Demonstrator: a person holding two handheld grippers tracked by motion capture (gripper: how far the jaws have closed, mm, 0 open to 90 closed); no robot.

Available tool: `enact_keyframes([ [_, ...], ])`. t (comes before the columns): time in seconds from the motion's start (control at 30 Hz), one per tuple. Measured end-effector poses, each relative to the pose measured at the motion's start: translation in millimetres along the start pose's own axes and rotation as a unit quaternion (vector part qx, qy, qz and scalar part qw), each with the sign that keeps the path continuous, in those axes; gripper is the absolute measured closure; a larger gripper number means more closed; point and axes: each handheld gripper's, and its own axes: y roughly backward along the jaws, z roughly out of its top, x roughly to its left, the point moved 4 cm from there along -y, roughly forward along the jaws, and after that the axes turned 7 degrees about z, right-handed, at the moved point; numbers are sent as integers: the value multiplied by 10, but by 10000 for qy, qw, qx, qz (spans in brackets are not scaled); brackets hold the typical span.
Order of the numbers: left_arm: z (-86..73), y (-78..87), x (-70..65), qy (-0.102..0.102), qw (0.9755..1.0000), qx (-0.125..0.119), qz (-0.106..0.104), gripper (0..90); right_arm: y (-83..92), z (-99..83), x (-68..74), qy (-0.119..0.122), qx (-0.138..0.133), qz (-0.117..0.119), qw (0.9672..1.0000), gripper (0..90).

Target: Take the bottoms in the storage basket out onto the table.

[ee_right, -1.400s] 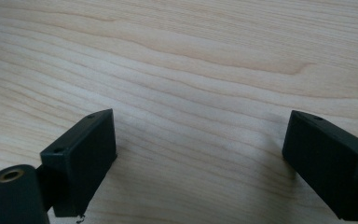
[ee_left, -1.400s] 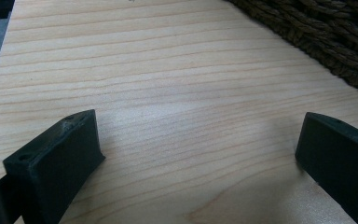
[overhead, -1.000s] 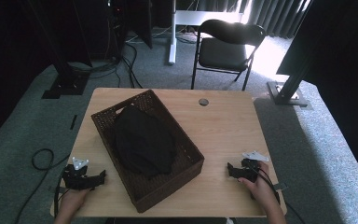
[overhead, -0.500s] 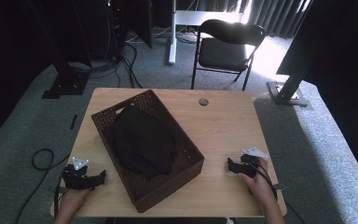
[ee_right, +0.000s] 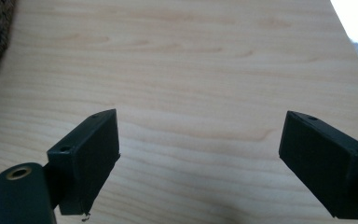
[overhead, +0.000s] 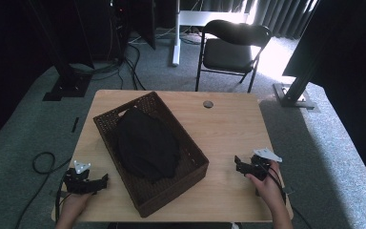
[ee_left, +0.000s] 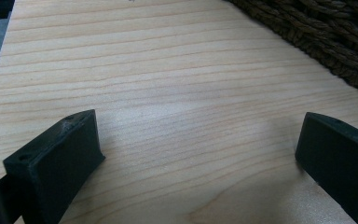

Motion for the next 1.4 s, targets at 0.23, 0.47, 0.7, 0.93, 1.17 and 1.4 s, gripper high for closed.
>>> enact_keyframes([
  [0.23,0,0,0,-2,10000,1,0,2,133,158,54,65,-328,7,9994,119],
  [0.47,0,0,0,-2,10000,2,-1,1,241,307,112,208,-531,-6,9984,119],
  [0.7,0,0,0,1,10000,-2,-1,1,307,455,147,202,-768,53,9968,119],
  [0.93,0,0,0,-3,10000,2,0,1,358,635,247,263,-1101,115,9935,119],
  [1.17,0,0,0,-2,10000,2,-1,1,358,807,379,420,-1212,263,9914,120],
  [1.4,0,-1,-1,6,10000,-4,0,2,349,953,526,576,-1326,403,9887,120],
])
